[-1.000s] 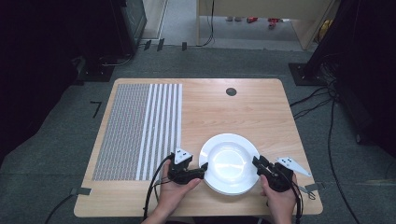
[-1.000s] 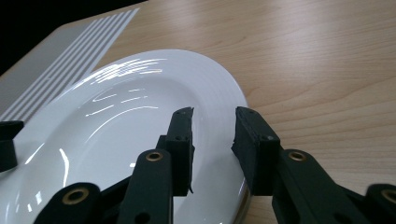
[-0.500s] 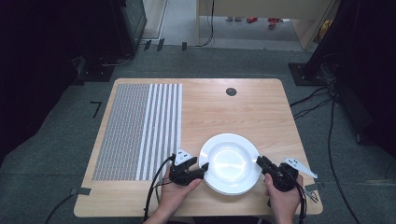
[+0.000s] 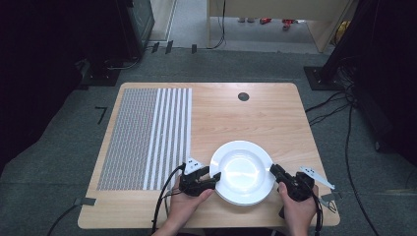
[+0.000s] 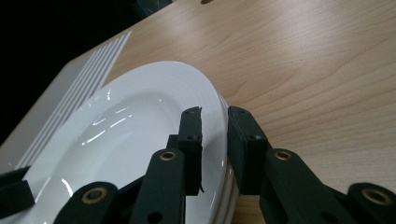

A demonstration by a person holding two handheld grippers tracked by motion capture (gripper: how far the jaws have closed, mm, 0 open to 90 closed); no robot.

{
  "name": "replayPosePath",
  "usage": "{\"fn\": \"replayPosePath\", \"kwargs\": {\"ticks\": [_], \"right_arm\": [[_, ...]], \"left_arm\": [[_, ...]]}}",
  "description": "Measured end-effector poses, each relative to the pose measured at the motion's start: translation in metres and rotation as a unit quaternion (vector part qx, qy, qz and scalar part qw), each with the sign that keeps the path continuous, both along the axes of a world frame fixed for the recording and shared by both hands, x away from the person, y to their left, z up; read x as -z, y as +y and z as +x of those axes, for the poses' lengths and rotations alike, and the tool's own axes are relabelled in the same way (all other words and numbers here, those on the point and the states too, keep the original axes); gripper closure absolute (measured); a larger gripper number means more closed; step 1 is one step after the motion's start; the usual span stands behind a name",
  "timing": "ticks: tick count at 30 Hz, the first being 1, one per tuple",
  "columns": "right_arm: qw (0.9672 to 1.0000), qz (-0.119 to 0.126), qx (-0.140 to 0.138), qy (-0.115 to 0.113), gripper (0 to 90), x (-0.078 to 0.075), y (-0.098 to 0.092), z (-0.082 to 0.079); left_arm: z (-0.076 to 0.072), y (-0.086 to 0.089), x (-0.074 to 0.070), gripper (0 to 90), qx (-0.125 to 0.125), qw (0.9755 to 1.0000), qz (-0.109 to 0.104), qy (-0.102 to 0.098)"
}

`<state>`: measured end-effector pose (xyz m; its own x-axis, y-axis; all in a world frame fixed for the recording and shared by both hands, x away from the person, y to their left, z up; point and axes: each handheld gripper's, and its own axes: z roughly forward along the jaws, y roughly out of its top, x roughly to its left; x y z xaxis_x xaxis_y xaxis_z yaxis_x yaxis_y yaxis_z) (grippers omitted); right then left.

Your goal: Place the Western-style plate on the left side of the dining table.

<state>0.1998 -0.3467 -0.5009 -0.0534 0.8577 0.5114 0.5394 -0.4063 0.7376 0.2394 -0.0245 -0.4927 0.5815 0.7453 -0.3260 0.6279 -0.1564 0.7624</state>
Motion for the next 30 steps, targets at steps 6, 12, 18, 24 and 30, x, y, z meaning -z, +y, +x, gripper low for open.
{"fn": "replayPosePath", "kwargs": {"ticks": [6, 12, 18, 24, 30], "right_arm": [[0.9991, 0.04, 0.012, 0.008, 81.5, 0.002, -0.0023, -0.0001], [0.9971, 0.075, 0.012, 0.009, 81.3, 0.0034, -0.0046, -0.0004], [0.9928, 0.119, -0.004, -0.012, 80.9, -0.0014, -0.002, -0.0028], [0.9928, 0.118, -0.004, -0.017, 80.7, -0.0011, -0.0003, -0.0029], [0.9936, 0.109, -0.001, -0.029, 80.3, -0.0003, 0.0023, -0.0024]], "left_arm": [[0.0001, 0.0, 0.0008, 49.0, -0.002, 1.0, 0.0, -0.004], [0.0008, 0.0009, 0.0016, 49.6, -0.002, 1.0, -0.004, -0.002], [0.0015, 0.0011, 0.0022, 49.6, -0.004, 1.0, -0.006, 0.003], [0.0022, 0.0013, 0.0025, 49.8, -0.006, 0.9999, -0.008, 0.006], [0.0043, 0.0017, 0.0029, 50.6, -0.009, 0.9998, -0.014, 0.009]]}}
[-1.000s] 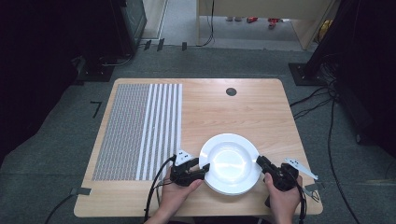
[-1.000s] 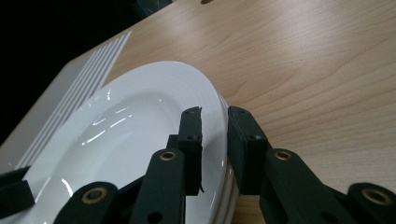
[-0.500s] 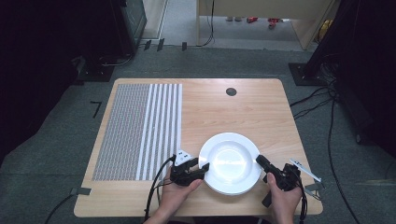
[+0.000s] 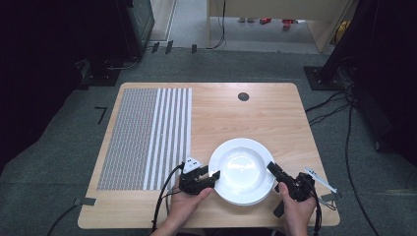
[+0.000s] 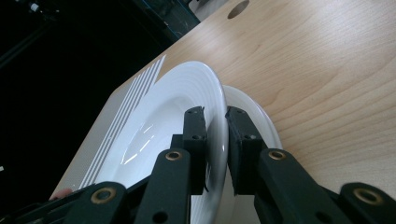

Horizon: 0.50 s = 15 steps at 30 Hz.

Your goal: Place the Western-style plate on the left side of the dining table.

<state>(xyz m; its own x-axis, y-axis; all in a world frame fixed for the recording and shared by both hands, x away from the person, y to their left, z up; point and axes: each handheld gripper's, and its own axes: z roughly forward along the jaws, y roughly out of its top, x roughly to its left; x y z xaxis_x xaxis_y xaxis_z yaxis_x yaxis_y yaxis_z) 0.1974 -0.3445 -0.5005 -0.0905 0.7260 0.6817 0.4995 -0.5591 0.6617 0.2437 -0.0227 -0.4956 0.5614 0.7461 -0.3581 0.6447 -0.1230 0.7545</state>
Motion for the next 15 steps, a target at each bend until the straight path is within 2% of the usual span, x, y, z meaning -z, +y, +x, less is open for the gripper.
{"fn": "replayPosePath", "kwargs": {"ticks": [11, 15], "right_arm": [[0.9995, -0.003, -0.01, -0.028, 80.5, -0.0014, 0.0023, -0.0009], [0.9995, -0.003, -0.011, -0.029, 80.4, -0.0002, 0.0022, -0.0004]], "left_arm": [[0.0047, 0.0033, 0.0007, 51.7, -0.001, 0.9997, -0.018, 0.015], [0.0061, 0.0054, 0.0007, 55.0, -0.005, 0.9994, -0.028, 0.021]]}}
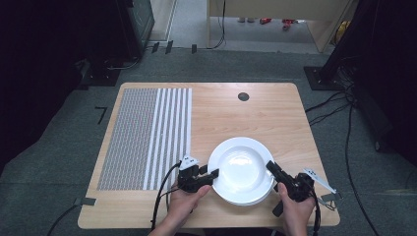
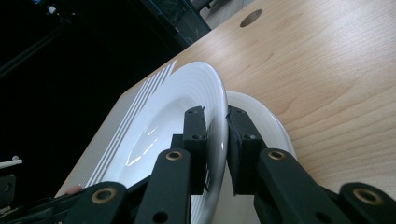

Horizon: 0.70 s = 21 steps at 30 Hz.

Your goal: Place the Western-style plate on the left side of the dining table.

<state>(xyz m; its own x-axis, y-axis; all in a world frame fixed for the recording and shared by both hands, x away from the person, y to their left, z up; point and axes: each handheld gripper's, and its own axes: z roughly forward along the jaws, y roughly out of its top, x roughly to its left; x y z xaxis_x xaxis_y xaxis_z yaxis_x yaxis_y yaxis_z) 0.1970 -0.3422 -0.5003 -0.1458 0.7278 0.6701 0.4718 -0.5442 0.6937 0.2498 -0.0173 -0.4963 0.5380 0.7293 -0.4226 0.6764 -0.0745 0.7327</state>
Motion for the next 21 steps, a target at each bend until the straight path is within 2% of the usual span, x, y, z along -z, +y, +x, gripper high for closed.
{"fn": "replayPosePath", "kwargs": {"ticks": [11, 16, 21], "right_arm": [[0.9999, 0.008, 0.004, 0.006, 79.7, 0.005, 0.0002, 0.0023], [0.9995, 0.029, 0.003, 0.015, 80.1, 0.0093, -0.0019, 0.0032], [0.9989, 0.043, 0.001, 0.015, 80.4, 0.0098, -0.0032, 0.0028]], "left_arm": [[0.0015, 0.0064, -0.0008, 61.7, -0.009, 0.9996, -0.026, 0.004], [0.0016, 0.0079, -0.0025, 64.1, -0.009, 0.9995, -0.031, 0.005], [0.0011, 0.0089, -0.0053, 65.8, -0.012, 0.9992, -0.037, 0.004]]}}
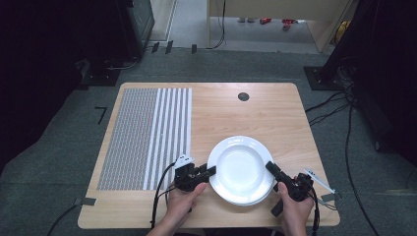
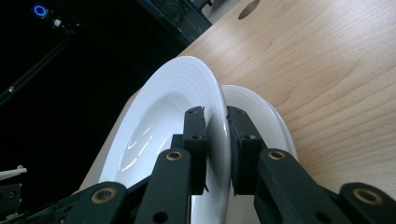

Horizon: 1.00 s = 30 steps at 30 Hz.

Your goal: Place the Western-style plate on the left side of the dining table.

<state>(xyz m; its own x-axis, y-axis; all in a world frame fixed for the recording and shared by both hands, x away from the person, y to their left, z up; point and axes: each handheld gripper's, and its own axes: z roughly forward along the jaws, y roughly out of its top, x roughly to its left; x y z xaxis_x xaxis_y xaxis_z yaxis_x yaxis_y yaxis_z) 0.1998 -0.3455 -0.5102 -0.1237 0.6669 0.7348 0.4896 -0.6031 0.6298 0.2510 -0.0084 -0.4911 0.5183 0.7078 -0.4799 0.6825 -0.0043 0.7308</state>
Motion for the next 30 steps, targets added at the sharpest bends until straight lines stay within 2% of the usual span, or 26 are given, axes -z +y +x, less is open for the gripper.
{"fn": "replayPosePath", "kwargs": {"ticks": [17, 21, 30], "right_arm": [[0.9998, 0.018, 0.002, -0.005, 80.2, 0.0, 0.001, -0.001], [0.9997, 0.024, 0.005, -0.007, 80.2, -0.003, 0.002, -0.001], [0.9996, 0.023, 0.007, -0.015, 80.7, -0.01, 0.009, 0.003]], "left_arm": [[0.0, 0.005, -0.006, 69.1, -0.001, 0.9999, -0.016, -0.003], [-0.001, 0.006, -0.009, 69.4, -0.001, 0.9998, -0.018, -0.005], [0.002, 0.015, -0.014, 69.5, -0.002, 0.9996, -0.026, -0.001]]}}
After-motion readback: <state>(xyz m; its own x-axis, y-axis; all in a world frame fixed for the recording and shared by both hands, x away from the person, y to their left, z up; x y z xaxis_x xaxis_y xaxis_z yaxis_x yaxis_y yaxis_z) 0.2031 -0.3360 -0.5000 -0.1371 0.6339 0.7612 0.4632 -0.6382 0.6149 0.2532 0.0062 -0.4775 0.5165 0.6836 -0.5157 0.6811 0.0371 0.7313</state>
